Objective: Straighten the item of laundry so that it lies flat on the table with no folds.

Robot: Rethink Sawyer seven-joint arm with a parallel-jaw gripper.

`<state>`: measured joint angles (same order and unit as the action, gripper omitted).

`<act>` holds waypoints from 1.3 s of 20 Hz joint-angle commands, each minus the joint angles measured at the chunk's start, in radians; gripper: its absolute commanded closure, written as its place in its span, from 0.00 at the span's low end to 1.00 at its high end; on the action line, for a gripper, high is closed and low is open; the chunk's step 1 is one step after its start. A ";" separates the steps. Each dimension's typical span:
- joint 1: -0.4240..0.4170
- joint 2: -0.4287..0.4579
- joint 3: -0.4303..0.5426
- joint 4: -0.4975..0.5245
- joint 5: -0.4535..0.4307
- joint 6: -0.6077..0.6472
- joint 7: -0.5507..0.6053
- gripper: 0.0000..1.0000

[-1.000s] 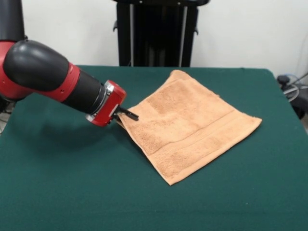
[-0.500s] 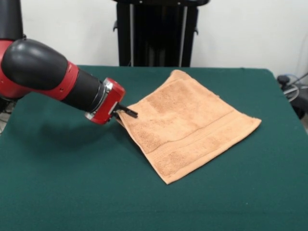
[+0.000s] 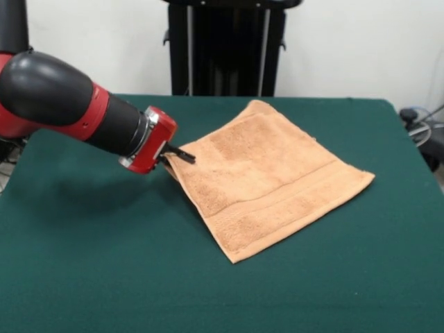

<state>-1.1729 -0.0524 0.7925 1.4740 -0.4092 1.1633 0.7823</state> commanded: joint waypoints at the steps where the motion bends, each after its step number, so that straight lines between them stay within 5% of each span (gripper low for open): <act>1: 0.064 -0.114 -0.051 -0.015 -0.049 0.070 -0.036 1.00; 7: 0.119 -0.212 -0.037 0.047 -0.021 0.057 0.052 1.00; 17: 0.124 -0.165 -0.071 -0.053 -0.017 0.109 -0.039 1.00; 26: 0.114 -0.184 -0.068 -0.007 -0.023 0.066 -0.018 1.00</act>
<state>-1.0757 -0.2250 0.7916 1.4865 -0.4098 1.1913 0.7823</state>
